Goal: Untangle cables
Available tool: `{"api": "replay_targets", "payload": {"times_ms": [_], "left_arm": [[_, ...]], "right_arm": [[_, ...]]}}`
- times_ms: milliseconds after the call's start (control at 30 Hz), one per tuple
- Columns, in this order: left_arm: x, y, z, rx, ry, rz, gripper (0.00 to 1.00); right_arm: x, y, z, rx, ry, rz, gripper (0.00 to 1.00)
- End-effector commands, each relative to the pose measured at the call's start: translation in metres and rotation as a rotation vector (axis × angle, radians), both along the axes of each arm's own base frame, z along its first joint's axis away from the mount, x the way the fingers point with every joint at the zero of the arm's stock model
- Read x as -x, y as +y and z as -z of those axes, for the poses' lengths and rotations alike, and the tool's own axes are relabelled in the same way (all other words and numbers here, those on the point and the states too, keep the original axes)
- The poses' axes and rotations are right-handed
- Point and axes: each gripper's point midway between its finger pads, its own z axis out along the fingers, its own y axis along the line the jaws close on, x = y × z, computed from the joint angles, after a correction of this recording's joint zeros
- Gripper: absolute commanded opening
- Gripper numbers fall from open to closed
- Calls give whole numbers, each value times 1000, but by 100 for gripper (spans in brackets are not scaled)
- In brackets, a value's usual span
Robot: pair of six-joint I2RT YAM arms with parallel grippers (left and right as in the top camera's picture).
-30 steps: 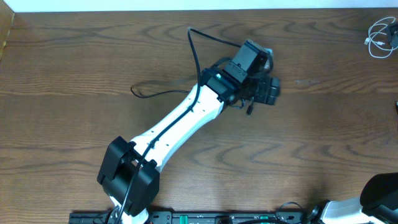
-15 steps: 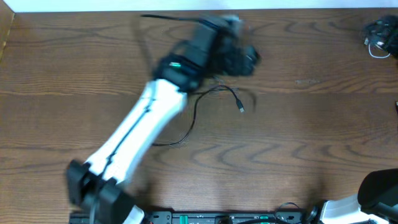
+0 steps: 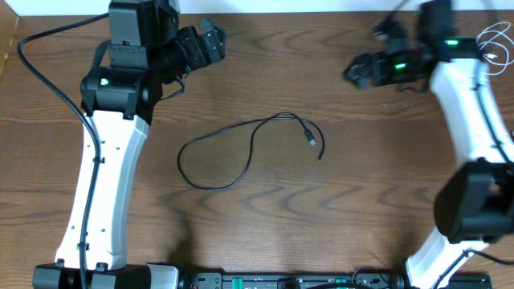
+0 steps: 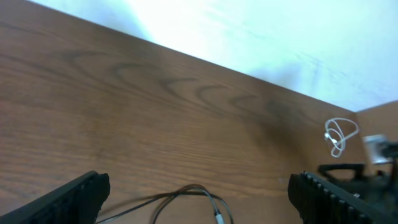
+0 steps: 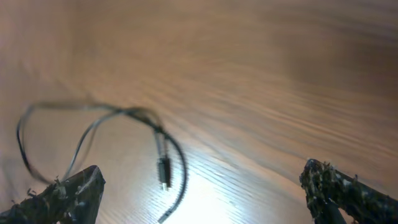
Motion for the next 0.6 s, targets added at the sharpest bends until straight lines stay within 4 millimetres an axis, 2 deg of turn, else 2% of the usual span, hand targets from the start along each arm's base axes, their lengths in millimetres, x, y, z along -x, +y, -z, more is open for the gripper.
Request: {"api": "replay_targets", "payload": {"times_ms": [0,167,300,400,567], "left_arm": [[-1,2,-4,-13,-12,4,97],[-2,2,-5,-16,-19,5,97],[-2,2,-5,-15,-20,5,97],[-2,3,-5,-16,-20,5,97],[-2,4,-5,-20,-21,0,97]], "right_arm": [[11,39,28,52,-1,-188,96],[19,74,78,179,52,-283,83],[24,98,110,290,58,-337,64],[27,110,126,371,46,-364,59],[34,119,137,439,43,-392,54]]}}
